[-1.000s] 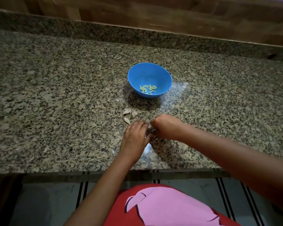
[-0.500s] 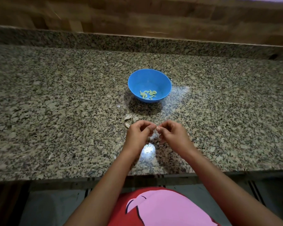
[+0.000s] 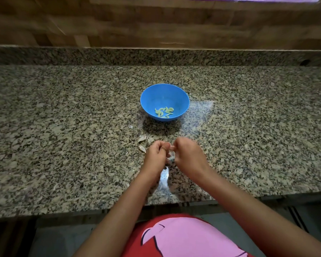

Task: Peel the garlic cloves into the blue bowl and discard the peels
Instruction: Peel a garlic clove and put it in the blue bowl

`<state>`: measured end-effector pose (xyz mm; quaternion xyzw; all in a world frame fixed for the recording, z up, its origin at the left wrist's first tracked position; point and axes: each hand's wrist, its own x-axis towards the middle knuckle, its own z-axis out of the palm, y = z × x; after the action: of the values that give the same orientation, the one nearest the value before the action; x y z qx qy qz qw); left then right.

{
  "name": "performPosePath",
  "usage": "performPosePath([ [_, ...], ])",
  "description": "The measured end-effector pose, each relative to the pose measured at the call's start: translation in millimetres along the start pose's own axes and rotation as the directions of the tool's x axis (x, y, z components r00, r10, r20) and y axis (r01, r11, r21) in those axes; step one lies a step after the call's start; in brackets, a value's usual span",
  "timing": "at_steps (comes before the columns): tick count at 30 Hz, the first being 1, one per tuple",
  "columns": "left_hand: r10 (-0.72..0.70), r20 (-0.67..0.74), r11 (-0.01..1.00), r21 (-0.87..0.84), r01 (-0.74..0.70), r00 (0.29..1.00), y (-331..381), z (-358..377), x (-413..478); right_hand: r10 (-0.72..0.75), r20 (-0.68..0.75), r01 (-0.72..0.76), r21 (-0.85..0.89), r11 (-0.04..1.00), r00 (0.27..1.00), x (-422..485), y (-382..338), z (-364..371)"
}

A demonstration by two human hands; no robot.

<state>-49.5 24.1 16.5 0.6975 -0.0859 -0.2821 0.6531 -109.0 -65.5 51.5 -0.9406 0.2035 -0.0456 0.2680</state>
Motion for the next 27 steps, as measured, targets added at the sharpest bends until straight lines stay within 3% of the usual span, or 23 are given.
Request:
performPosePath([
  [2, -0.054, -0.008, 0.998, -0.032, 0.054, 0.998, -0.1, 4.5, 3.9, -0.304, -0.142, 0.266, -0.239, 0.934, 0.942, -0.2, 7.0, 10.3],
  [3, -0.070, -0.008, 0.997, -0.038, 0.069, 0.998, -0.7, 6.5, 5.6, -0.315, -0.181, 0.270, -0.235, 0.934, 0.932, -1.5, 8.8, 14.1],
  [4, -0.067, -0.015, 0.997, -0.025, 0.066, 0.998, -1.9, 8.4, 6.3, -0.245, -0.172, 0.225, -0.126, 0.966, 0.954, -0.7, 8.5, 13.9],
  [5, -0.048, -0.022, 0.999, -0.017, 0.048, 0.999, -2.6, 9.8, 6.1, -0.038, -0.139, 0.053, 0.102, 0.993, 0.990, 2.2, 6.3, 10.2],
  [6, -0.024, -0.022, 0.999, -0.029, 0.023, 0.999, -2.8, 10.8, 5.6, 0.206, 0.035, -0.201, 0.416, 0.887, 0.978, 4.4, 2.2, 3.7],
  [7, -0.006, -0.012, 0.998, -0.064, 0.006, 1.000, -1.8, 11.5, 5.1, 0.330, 0.261, -0.418, 0.651, 0.634, 0.907, 6.0, -1.8, -1.9],
  [8, 0.007, 0.001, 0.995, -0.098, -0.007, 1.000, -0.7, 11.3, 5.5, 0.355, 0.416, -0.536, 0.751, 0.385, 0.837, 8.2, -1.9, -4.8],
  [9, 0.019, 0.014, 0.993, -0.116, -0.018, 1.000, 0.1, 10.4, 7.3, 0.340, 0.485, -0.571, 0.788, 0.231, 0.806, 9.9, 0.1, -7.0],
  [10, 0.028, 0.026, 0.992, -0.121, -0.024, 0.999, 1.3, 9.6, 9.4, 0.329, 0.507, -0.576, 0.802, 0.159, 0.797, 11.4, 1.9, -8.7],
  [11, 0.031, 0.031, 0.994, -0.103, -0.028, 0.999, 2.2, 8.9, 11.7, 0.306, 0.497, -0.558, 0.816, 0.154, 0.812, 12.6, 3.4, -10.6],
  [12, 0.035, 0.031, 0.998, -0.055, -0.033, 0.999, 1.5, 8.4, 14.6, 0.301, 0.429, -0.509, 0.813, 0.281, 0.851, 12.3, 3.0, -11.4],
  [13, 0.031, 0.027, 0.999, 0.015, -0.031, 0.999, 0.4, 8.5, 16.7, 0.289, 0.308, -0.420, 0.732, 0.537, 0.906, 11.1, 3.7, -10.3],
  [14, 0.012, 0.016, 0.996, 0.086, -0.013, 1.000, -1.1, 9.1, 17.9, 0.235, 0.158, -0.282, 0.483, 0.829, 0.959, 9.9, 8.2, -8.5],
  [15, -0.018, 0.000, 0.992, 0.127, 0.018, 1.000, -1.8, 10.5, 18.8, 0.119, 0.040, -0.124, 0.165, 0.978, 0.992, 8.6, 12.0, -5.6],
  [16, -0.046, -0.015, 0.991, 0.125, 0.048, 0.999, -1.7, 12.3, 19.6, -0.013, -0.025, 0.012, -0.039, 0.999, 1.000, 6.3, 12.9, -2.7],
  [17, -0.066, -0.026, 0.994, 0.089, 0.068, 0.997, -1.0, 13.8, 20.7, -0.093, -0.065, 0.088, -0.075, 0.993, 0.994, 4.8, 13.5, 0.4],
  [18, -0.071, -0.037, 0.997, 0.040, 0.072, 0.997, 0.3, 14.6, 21.1, -0.094, -0.083, 0.093, -0.022, 0.995, 0.992, 4.2, 14.8, 2.2],
  [19, -0.061, -0.047, 0.998, -0.002, 0.061, 0.997, 1.7, 15.0, 21.1, -0.024, -0.089, 0.036, 0.140, 0.989, 0.996, 4.4, 15.5, 2.5],
  [21, -0.030, -0.061, 0.997, -0.075, 0.025, 0.998, 3.9, 15.1, 19.5, 0.165, 0.006, -0.143, 0.538, 0.831, 0.986, 5.2, 16.7, -0.1],
  [22, -0.018, -0.066, 0.995, -0.101, 0.011, 0.998, 4.6, 14.6, 18.0, 0.206, 0.069, -0.203, 0.630, 0.750, 0.976, 5.8, 16.6, -1.8],
  [25, 0.030, -0.035, 0.996, -0.085, -0.032, 0.999, 6.2, 10.2, 14.2, 0.235, 0.108, -0.244, 0.682, 0.690, 0.966, 5.3, 17.9, -2.6],
  [27, 0.082, 0.024, 0.997, 0.012, -0.082, 0.996, 8.3, 3.4, 12.2, 0.255, 0.105, -0.250, 0.719, 0.649, 0.961, 6.2, 21.6, -4.0],
])
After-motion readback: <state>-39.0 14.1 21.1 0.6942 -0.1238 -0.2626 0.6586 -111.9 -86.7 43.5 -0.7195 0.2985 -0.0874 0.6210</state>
